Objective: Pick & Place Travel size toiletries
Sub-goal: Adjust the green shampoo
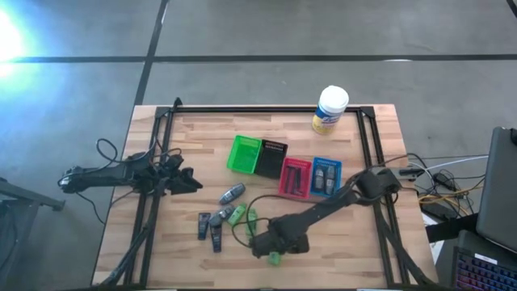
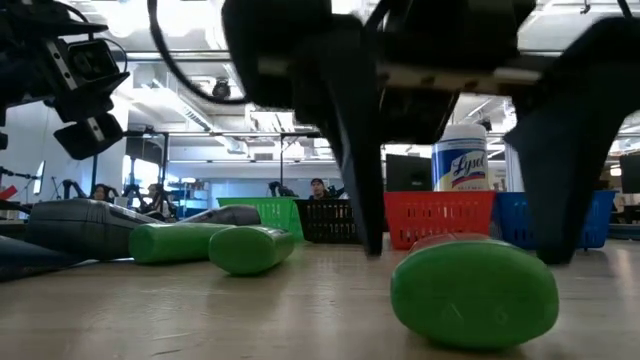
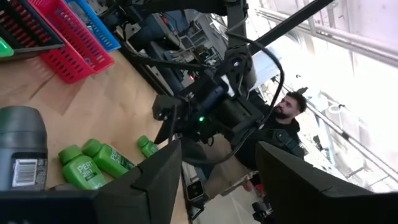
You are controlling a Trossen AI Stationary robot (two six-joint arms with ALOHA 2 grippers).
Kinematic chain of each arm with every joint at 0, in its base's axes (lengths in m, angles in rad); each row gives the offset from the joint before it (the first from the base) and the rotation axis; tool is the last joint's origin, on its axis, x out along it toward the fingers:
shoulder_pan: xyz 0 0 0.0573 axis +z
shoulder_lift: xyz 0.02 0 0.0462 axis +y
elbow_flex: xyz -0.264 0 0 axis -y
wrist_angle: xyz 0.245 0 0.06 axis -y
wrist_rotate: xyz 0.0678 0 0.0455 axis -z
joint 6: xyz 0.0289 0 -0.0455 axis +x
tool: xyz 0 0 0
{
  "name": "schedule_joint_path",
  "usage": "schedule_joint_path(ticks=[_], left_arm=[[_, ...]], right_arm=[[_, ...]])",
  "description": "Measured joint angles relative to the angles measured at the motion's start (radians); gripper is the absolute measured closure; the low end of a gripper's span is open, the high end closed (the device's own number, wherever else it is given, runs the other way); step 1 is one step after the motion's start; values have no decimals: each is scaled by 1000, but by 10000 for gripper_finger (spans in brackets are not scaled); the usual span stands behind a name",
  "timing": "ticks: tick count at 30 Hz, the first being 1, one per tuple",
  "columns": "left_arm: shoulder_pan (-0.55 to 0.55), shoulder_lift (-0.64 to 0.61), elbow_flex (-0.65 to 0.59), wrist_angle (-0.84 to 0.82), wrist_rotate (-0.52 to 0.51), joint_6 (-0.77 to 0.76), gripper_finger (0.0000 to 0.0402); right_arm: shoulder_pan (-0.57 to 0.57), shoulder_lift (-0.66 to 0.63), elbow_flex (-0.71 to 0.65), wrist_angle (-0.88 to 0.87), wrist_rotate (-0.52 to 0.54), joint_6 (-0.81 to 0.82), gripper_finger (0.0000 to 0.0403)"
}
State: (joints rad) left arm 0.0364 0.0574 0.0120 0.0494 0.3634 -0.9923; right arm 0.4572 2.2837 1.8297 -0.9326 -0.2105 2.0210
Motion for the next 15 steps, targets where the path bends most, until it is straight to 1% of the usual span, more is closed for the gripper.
schedule_joint_path(ticks=[3, 6, 15], left_arm=[[0, 0, 0, -2, 0, 21, 188], [0, 0, 0, -5, 1, 24, 188], [0, 0, 0, -5, 2, 36, 188]], right_arm=[[-1, 23, -1, 21, -1, 1, 99], [-4, 27, -1, 38, -8, -3, 131], [-33, 27, -2, 34, -12, -99, 276]])
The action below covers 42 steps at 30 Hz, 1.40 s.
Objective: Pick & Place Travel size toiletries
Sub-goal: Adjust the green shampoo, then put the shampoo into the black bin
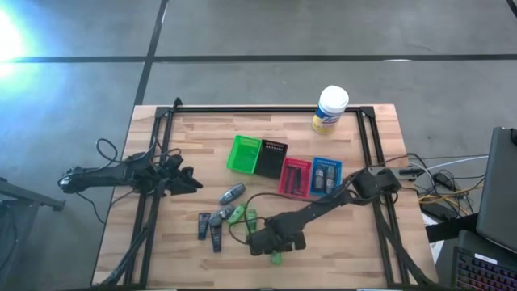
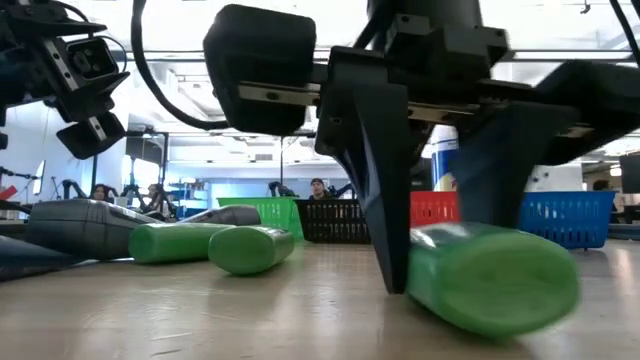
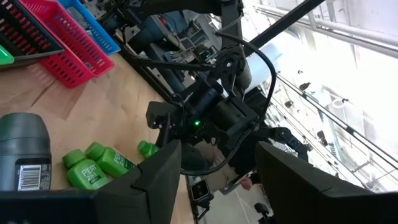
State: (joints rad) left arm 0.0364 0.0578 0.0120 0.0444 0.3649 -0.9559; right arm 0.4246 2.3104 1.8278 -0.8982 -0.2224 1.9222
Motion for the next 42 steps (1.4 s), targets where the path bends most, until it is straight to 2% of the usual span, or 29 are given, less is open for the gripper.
schedule_joint_path(ticks=[4, 9, 22, 30, 36, 40, 42], left_arm=[[0, 0, 0, 0, 0, 13, 188], [0, 0, 0, 0, 0, 13, 188], [0, 0, 0, 6, 0, 7, 188], [0, 0, -1, 7, 0, -11, 188], [0, 22, -1, 0, -5, -66, 188], [-2, 44, 0, 11, -10, 11, 189], [-4, 53, 9, -4, -46, 22, 194]], right_arm=[[-16, -7, 13, -1, 51, -50, 307], [-50, -56, 16, -6, 147, -69, 310], [-65, -74, -53, 4, 115, -125, 298], [-120, -77, -122, 110, 127, -168, 259], [-115, -78, -78, 97, 235, -192, 194], [-108, -78, -64, 80, 273, -193, 147], [-98, -89, -50, 45, 312, -176, 125]])
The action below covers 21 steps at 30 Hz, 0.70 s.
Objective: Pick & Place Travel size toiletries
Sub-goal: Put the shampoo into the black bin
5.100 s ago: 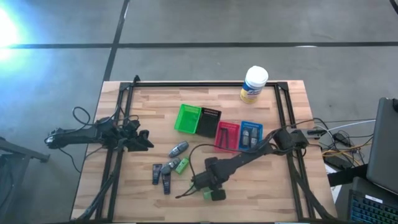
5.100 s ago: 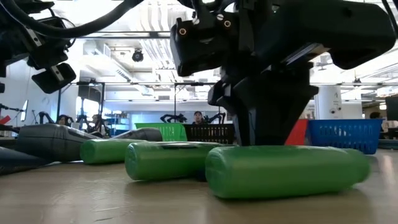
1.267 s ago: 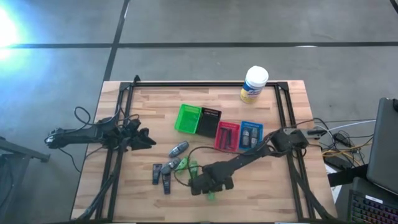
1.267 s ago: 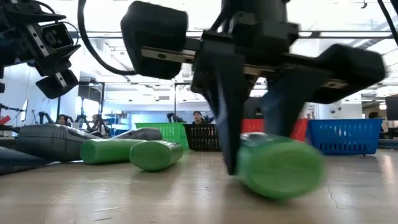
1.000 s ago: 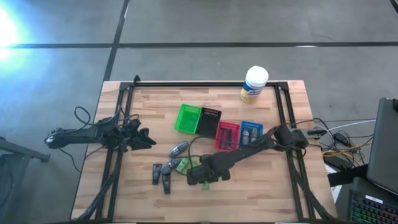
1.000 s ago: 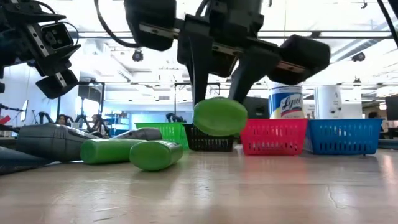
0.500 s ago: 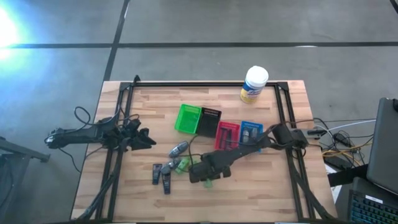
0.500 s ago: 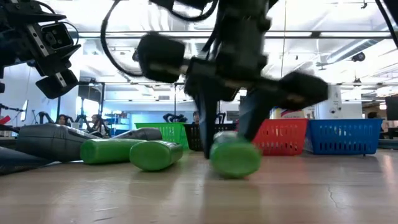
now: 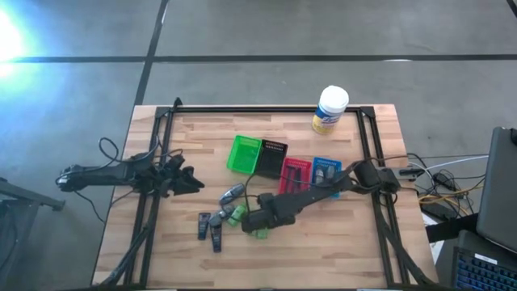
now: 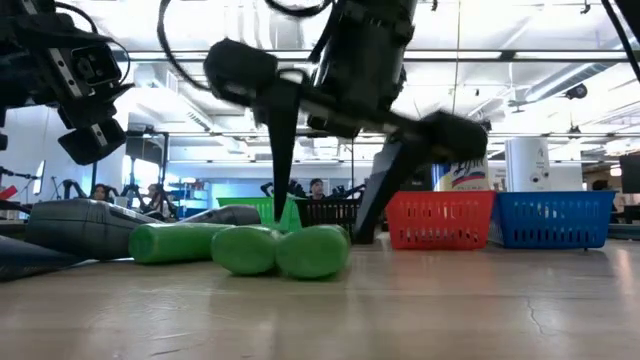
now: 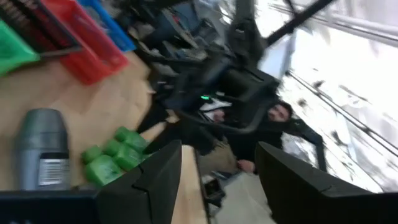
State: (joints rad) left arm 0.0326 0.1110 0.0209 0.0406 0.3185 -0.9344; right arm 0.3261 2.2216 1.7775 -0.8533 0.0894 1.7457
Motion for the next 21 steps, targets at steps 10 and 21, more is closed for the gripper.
schedule_joint_path(ticks=[10, 21], left_arm=[[-58, 243, 186, -214, -53, 26, 229], [-298, 918, 564, -355, -431, 49, 230]], right_arm=[[27, -151, -38, -234, 45, -66, 70], [57, -414, -353, -207, 79, -147, 89]])
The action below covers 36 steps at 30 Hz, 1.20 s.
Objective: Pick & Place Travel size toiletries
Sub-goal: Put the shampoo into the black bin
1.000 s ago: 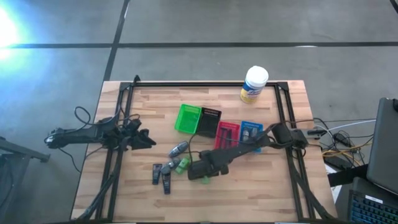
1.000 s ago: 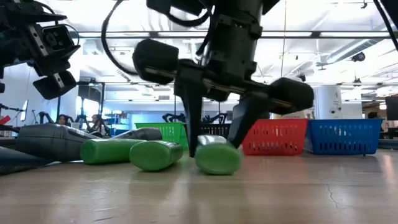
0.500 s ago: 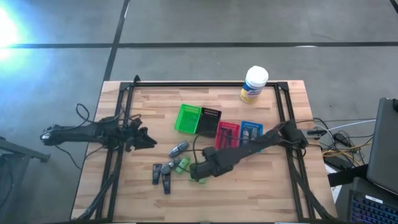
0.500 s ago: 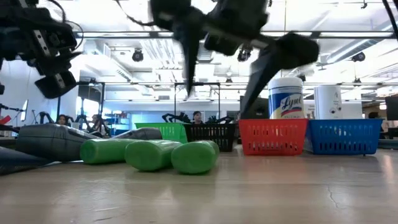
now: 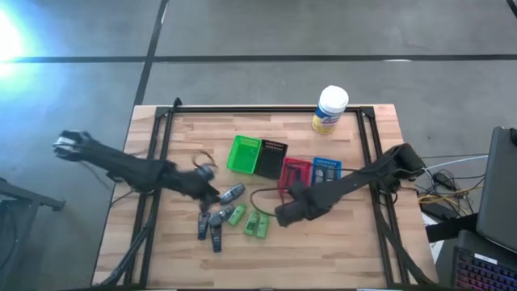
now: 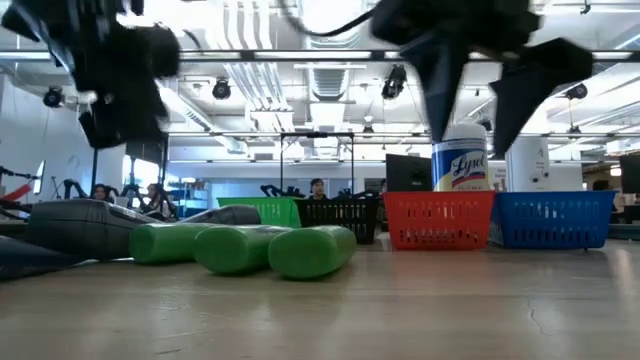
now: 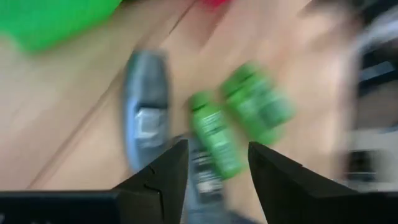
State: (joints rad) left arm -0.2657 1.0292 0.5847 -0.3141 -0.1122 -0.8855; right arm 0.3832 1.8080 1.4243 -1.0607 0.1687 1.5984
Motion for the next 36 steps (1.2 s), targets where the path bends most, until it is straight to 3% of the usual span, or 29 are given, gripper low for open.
schedule_joint_path(ticks=[7, 15, 20, 30, 36], left_arm=[[-86, 349, 232, -90, -91, -28, 216], [-113, 592, 408, -98, -97, 25, 135], [-111, 660, 451, -116, -98, 21, 106], [-110, 694, 440, -154, -97, 16, 111], [-110, 713, 437, -150, -114, 139, 111]], right_arm=[[59, -145, -142, 19, 96, 17, 103], [83, -172, -209, 24, 120, -30, 97], [89, -172, -219, 24, 157, -56, 79], [91, -172, -219, 26, 202, -113, 64], [91, -172, -230, 27, 220, -137, 77]])
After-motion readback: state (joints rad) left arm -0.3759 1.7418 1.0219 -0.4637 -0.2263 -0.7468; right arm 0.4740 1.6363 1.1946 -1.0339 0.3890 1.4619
